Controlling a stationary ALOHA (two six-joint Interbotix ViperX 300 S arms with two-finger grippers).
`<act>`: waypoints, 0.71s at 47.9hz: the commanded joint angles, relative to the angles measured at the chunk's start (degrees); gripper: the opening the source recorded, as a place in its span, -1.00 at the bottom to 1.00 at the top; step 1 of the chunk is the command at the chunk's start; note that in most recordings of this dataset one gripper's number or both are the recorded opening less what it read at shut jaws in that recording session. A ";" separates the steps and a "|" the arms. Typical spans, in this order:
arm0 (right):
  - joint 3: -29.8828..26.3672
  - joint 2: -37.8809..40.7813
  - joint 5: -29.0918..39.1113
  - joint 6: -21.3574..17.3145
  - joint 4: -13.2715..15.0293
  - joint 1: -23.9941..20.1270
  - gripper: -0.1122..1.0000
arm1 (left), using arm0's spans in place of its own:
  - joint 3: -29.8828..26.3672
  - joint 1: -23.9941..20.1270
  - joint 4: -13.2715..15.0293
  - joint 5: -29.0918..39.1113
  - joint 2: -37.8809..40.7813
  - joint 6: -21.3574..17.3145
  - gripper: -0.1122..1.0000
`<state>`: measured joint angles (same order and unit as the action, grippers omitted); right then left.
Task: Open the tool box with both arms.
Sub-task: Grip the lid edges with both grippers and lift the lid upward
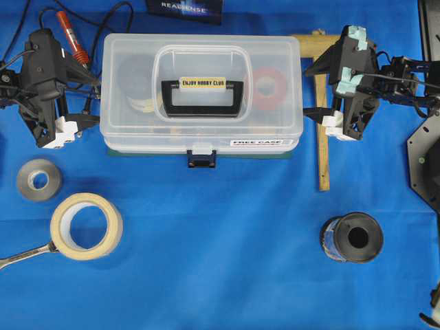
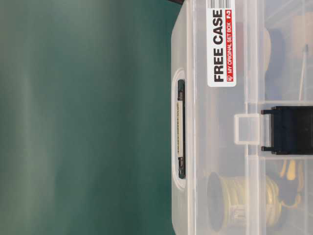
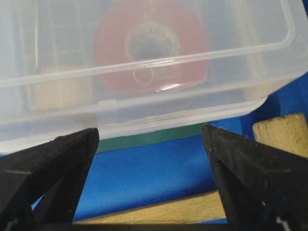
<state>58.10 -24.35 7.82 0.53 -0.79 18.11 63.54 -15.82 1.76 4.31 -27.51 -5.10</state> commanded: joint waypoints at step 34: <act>-4.83 -7.73 1.14 -0.09 0.18 -0.53 0.78 | -2.90 -0.62 0.18 -1.05 -9.58 0.35 0.88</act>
<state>56.78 -30.15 9.84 0.62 -0.44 18.28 63.54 -16.70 1.76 4.39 -35.68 -5.10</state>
